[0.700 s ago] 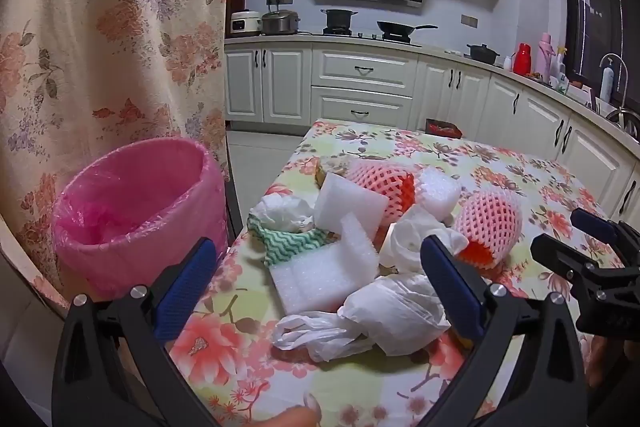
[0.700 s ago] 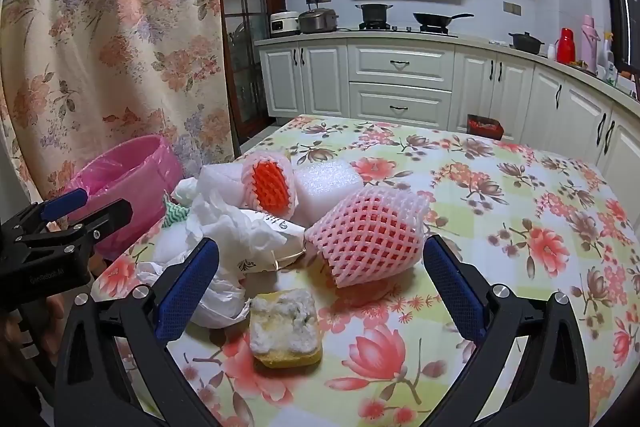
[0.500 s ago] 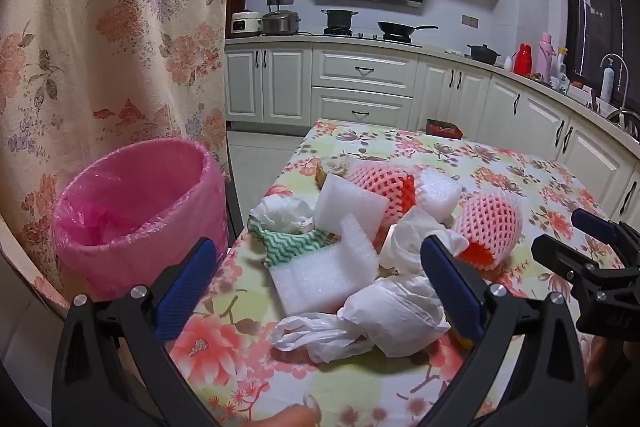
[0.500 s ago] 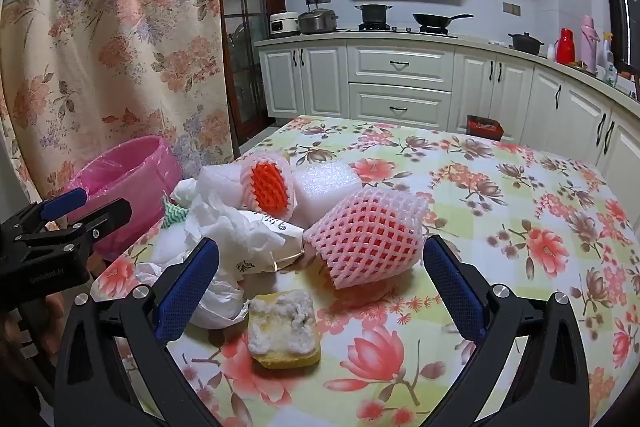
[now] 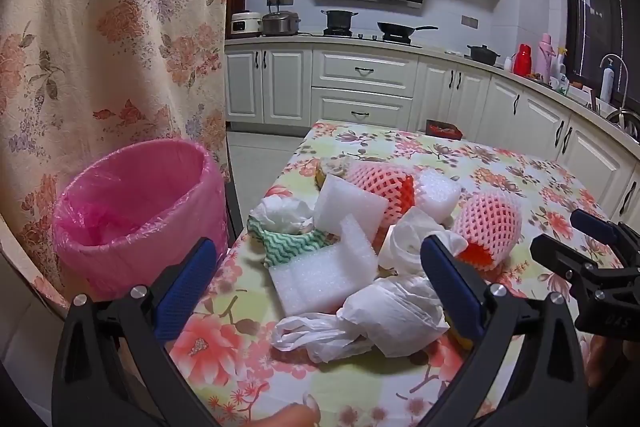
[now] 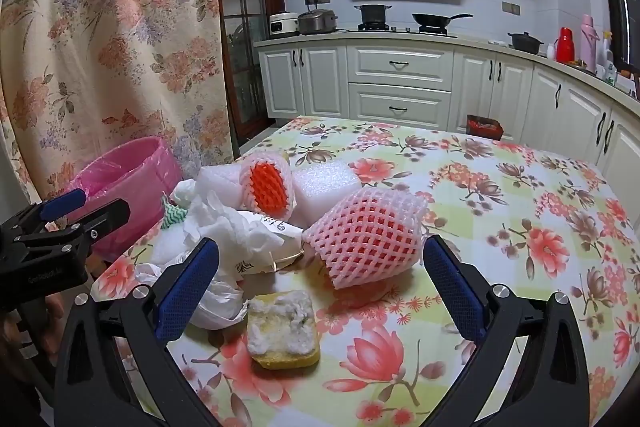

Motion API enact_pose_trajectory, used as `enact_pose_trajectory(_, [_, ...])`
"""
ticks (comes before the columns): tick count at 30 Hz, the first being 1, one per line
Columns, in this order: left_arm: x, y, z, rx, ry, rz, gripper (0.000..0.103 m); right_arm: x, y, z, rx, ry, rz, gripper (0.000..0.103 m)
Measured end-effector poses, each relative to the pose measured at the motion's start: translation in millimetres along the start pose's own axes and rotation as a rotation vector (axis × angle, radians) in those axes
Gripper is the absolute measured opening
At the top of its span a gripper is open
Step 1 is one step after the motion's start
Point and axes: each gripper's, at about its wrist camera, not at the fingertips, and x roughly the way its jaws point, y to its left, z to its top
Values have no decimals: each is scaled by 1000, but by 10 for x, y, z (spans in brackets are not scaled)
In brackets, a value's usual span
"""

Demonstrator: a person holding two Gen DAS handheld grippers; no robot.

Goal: Collect trash

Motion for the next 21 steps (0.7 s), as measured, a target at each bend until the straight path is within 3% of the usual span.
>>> enact_pose_trajectory(21, [-14, -12, 28, -2, -2, 0, 99, -18, -23, 8, 3, -5, -2, 96])
